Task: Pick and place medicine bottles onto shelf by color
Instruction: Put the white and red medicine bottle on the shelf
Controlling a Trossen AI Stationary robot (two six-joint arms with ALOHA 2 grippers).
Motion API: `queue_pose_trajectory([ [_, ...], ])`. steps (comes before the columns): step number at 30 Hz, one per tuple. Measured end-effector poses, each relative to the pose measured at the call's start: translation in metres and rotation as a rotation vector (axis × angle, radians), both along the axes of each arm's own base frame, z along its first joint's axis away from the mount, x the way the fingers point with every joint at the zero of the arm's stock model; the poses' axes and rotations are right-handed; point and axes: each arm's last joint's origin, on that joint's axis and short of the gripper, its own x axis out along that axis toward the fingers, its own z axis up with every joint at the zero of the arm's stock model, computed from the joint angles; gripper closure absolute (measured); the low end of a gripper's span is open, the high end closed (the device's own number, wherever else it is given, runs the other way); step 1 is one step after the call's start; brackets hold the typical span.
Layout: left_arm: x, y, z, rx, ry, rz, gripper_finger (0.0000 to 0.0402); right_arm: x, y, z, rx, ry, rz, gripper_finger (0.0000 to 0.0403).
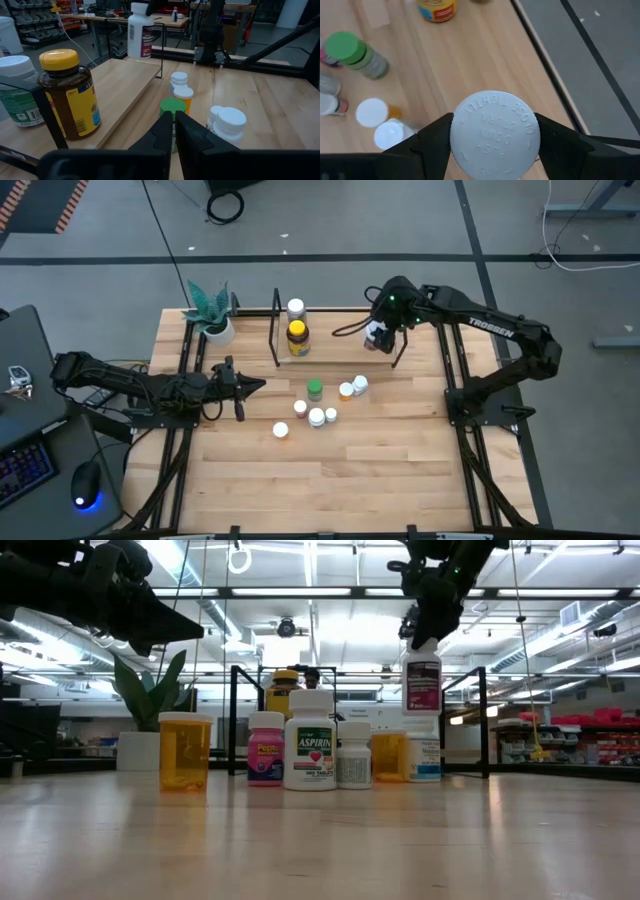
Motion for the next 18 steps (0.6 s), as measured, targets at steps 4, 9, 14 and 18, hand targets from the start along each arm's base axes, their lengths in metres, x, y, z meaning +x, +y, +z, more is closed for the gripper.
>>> queue_pose_trajectory([
  [4,0.0,0.0,0.0,0.0,0.0,0.0,0.0382,0.002,-0.013,-0.007,0.011,0.015,-0.032,0.0144],
  [9,0.0,0.0,0.0,0.0,0.0,0.0,0.0378,0.005,-0.029,-0.016,0.016,0.018,-0.043,0.0143],
  [14,0.0,0.0,0.0,0.0,0.0,0.0,0.0371,0.009,-0.049,-0.01,0.012,0.016,-0.073,0.0144],
  [18,0.0,0.0,0.0,-0.001,0.0,0.0,0.0373,0.017,-0.064,0.001,0.014,0.011,-0.069,0.0143],
])
